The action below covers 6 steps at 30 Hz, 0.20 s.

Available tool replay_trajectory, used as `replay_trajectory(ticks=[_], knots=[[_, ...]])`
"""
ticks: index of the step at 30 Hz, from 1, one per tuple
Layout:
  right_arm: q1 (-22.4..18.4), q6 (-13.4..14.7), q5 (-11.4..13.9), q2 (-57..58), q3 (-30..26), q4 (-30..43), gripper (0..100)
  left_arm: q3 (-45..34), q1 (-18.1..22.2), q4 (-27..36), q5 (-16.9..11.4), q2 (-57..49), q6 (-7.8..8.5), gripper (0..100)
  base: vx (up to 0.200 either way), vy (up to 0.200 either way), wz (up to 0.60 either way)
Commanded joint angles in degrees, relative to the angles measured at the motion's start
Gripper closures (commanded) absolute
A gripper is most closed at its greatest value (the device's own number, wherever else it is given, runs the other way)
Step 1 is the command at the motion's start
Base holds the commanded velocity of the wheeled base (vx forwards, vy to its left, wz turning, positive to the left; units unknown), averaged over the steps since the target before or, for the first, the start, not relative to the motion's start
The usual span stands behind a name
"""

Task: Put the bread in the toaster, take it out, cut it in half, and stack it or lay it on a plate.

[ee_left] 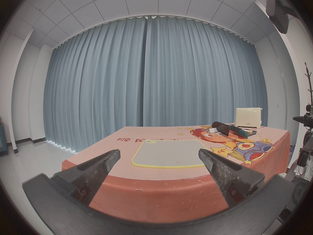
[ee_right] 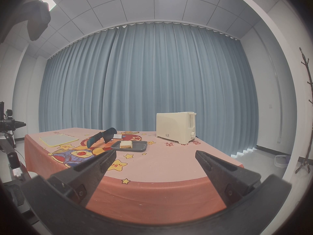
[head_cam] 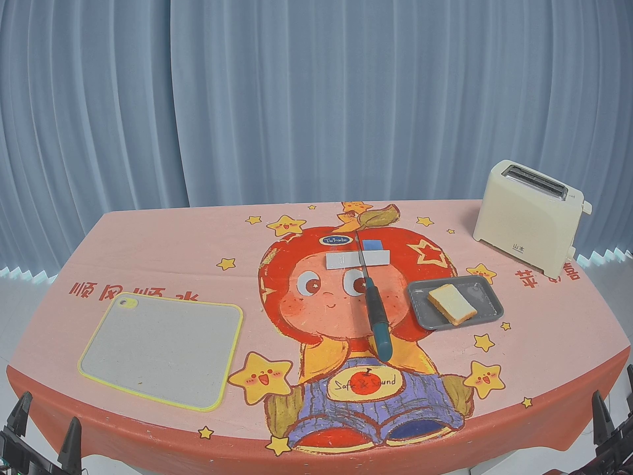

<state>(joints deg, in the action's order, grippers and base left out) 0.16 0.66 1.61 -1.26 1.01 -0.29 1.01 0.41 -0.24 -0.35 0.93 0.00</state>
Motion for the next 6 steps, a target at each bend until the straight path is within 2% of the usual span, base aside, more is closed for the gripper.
replay_trajectory(ticks=[1, 6], knots=[[0.02, -0.13, 0.06, 1.26, -1.01, 0.03, 0, -1.01, 0.02, -0.02, 0.0, -0.93, 0.0, 0, 0.0, 0.0, 0.0], [0.02, -0.39, 0.15, 1.26, -1.01, -0.06, 0, -1.01, 0.02, -0.02, 0.0, -0.93, 0.0, 0, 0.0, 0.0, 0.0]])
